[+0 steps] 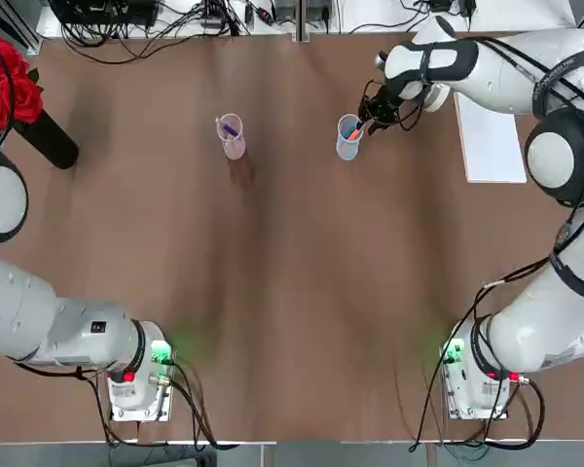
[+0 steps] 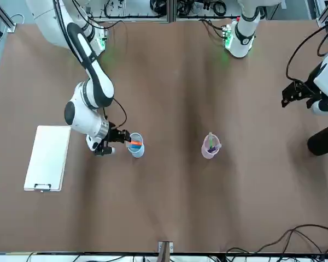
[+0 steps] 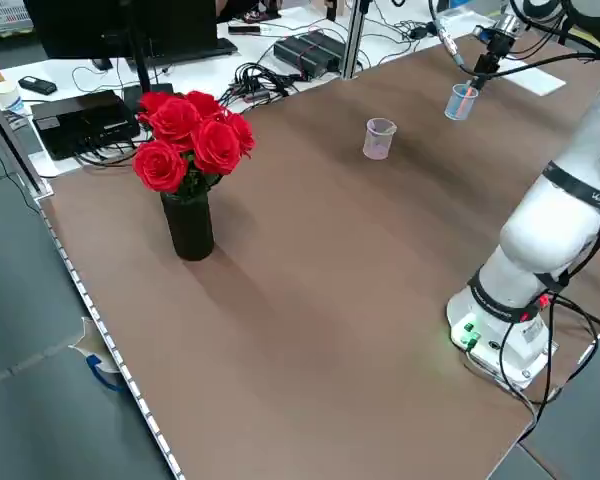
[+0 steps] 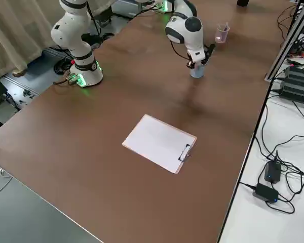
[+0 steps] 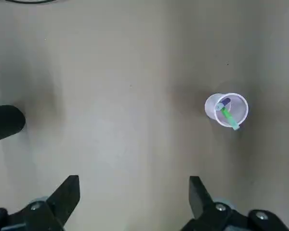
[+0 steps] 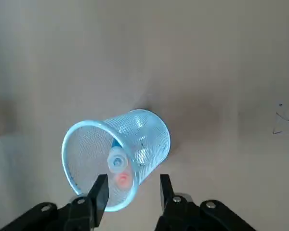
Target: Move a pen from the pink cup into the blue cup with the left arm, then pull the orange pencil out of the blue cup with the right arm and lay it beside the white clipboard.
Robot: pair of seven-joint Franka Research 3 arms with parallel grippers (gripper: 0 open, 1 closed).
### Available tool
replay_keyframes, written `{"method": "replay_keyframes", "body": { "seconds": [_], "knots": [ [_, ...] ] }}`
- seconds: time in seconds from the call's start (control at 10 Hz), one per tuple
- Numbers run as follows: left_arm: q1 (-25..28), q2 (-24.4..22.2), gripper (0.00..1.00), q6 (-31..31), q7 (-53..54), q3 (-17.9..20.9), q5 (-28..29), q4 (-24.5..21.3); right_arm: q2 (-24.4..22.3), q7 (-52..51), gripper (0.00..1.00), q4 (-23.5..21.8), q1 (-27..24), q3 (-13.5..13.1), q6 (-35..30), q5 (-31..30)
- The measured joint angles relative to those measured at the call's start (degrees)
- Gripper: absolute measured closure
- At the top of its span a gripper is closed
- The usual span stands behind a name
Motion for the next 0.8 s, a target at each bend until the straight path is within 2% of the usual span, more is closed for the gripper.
{"method": "replay_keyframes", "body": {
  "seconds": [0.4, 0.6, 0.7, 0.8],
  "knots": [
    [0.01, 0.00, 0.00, 0.00, -0.01, 0.00, 0.00, 0.00, -0.06, -0.01, 0.52, 0.72, -0.01, 0.00, 0.00, 0.03],
    [0.00, 0.01, 0.00, 0.00, -0.01, 0.00, 0.00, 0.00, -0.06, -0.02, 0.56, 0.73, -0.01, 0.00, 0.00, 0.04],
    [0.00, 0.06, 0.00, 0.00, -0.01, 0.00, 0.00, 0.00, -0.06, -0.02, 0.63, 0.73, -0.01, -0.01, 0.00, 0.04],
    [0.00, 0.11, 0.00, 0.00, -0.01, 0.00, 0.00, 0.00, -0.06, -0.03, 0.64, 0.73, -0.01, -0.01, 0.00, 0.05]
  ]
}}
